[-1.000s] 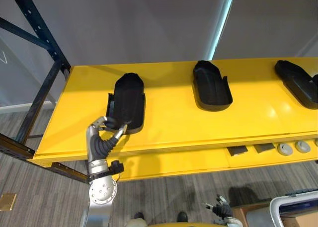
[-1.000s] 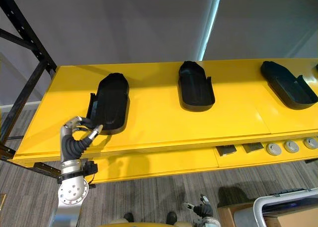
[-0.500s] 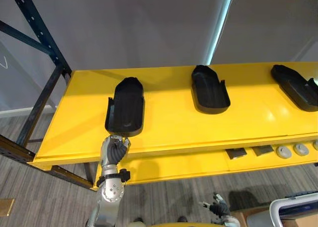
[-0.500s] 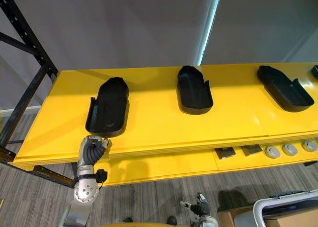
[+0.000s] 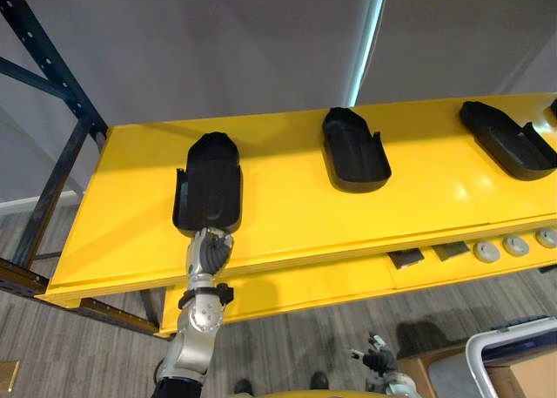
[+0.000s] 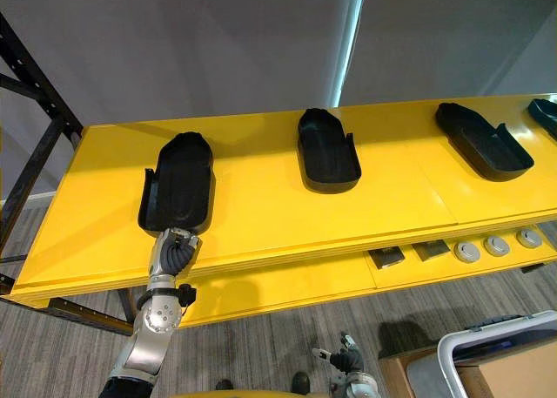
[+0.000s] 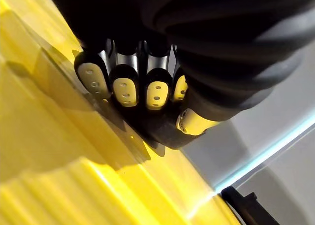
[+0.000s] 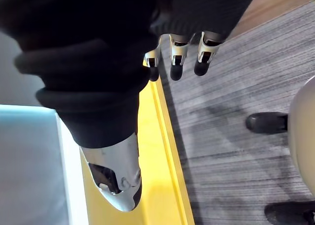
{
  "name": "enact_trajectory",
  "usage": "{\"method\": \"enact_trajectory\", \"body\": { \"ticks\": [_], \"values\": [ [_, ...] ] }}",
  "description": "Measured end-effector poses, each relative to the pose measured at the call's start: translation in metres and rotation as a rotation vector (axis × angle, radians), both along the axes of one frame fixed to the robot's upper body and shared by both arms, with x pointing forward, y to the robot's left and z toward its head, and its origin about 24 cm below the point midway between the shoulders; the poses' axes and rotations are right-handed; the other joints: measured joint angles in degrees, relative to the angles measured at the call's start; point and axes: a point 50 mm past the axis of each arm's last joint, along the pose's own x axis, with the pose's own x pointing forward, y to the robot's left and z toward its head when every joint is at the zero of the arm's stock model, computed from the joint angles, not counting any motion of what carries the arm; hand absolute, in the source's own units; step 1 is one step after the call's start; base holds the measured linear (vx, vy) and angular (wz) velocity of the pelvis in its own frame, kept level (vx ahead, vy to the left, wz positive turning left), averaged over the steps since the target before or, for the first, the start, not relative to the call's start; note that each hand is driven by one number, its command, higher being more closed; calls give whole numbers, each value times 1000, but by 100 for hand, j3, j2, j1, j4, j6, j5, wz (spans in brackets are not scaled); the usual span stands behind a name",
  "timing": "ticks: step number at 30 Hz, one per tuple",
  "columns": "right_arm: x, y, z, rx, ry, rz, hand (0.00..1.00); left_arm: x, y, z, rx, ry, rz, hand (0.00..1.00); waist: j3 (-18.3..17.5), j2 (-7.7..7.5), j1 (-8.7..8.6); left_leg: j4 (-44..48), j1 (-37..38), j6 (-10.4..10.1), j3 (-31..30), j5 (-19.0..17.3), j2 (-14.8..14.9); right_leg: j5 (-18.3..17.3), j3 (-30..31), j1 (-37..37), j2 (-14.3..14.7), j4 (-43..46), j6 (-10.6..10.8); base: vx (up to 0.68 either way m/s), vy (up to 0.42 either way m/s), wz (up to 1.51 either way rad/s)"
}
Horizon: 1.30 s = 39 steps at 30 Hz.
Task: Walk over and take plastic housings, then place them on the shelf
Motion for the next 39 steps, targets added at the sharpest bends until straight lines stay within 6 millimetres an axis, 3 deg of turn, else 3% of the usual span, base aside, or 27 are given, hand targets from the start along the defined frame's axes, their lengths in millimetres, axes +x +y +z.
{"method": "enact_trajectory", "body": {
  "ticks": [15, 20, 31, 33, 36, 39],
  "values": [
    [2, 1, -1, 2, 5, 4, 0, 25, 1, 8, 36, -15, -17, 100, 7, -75, -165, -204, 18, 28, -27, 91, -73, 58, 2, -9, 0, -127, 33, 4, 3, 1],
    [6, 2, -1, -2, 8, 19, 0, 34, 4, 12, 57, -16, -20, 100, 11, -84, -300, -205, 9, 29, -36, 91, -75, 58, -8, -8, 3, -134, 33, 6, 0, 0],
    [3, 1, -2, -7, 19, 26, 0, 41, 4, 15, 64, -22, -21, 100, 30, -112, -328, -205, 9, 30, -64, 96, -82, 65, -17, -5, -1, -131, 25, 0, 0, 0],
    [4, 2, -2, -6, 18, 27, 0, 39, 3, 20, 59, -46, -23, 100, 43, -127, -321, -205, 9, 32, -73, 98, -84, 65, -27, 1, -2, -130, 25, 8, 0, 2],
    [3, 1, -2, -7, 19, 25, 0, 33, 1, 44, 13, -159, -34, 100, 55, -146, -306, -193, 16, 40, -105, 104, -84, 63, -57, 41, -20, -125, 26, 11, 2, 7],
    [0, 1, -5, -6, 39, 25, 0, 18, -3, 87, -61, -375, -79, 100, 77, -139, -279, -156, 78, 41, -196, 102, -79, 32, -105, 160, -57, -102, 54, -4, 8, 19]
  ]
}}
